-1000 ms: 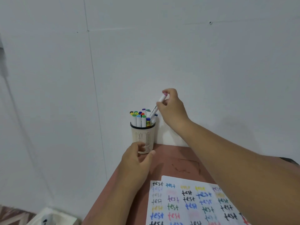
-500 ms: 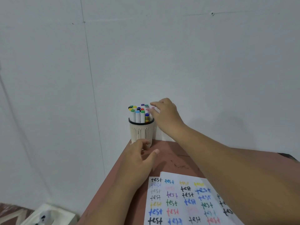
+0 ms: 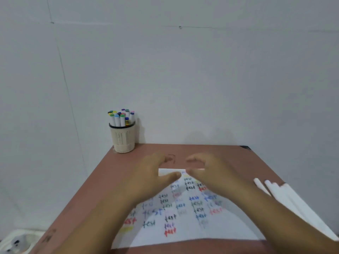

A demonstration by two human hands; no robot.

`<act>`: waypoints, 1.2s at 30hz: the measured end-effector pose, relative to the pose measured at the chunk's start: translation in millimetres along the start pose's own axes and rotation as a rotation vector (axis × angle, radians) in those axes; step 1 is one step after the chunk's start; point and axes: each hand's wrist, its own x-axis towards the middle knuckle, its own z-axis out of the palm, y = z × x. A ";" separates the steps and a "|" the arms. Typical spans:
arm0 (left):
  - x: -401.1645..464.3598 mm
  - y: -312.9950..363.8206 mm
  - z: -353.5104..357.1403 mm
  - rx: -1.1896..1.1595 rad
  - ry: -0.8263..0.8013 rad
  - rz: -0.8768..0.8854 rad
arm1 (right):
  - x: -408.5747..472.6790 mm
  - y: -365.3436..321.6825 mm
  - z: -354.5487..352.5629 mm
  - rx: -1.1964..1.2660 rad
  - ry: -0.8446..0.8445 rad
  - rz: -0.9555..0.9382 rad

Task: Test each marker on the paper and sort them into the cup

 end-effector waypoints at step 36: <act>-39.5 125.9 90.4 -0.022 -0.190 0.055 | -92.6 89.9 -56.6 -0.378 0.002 0.641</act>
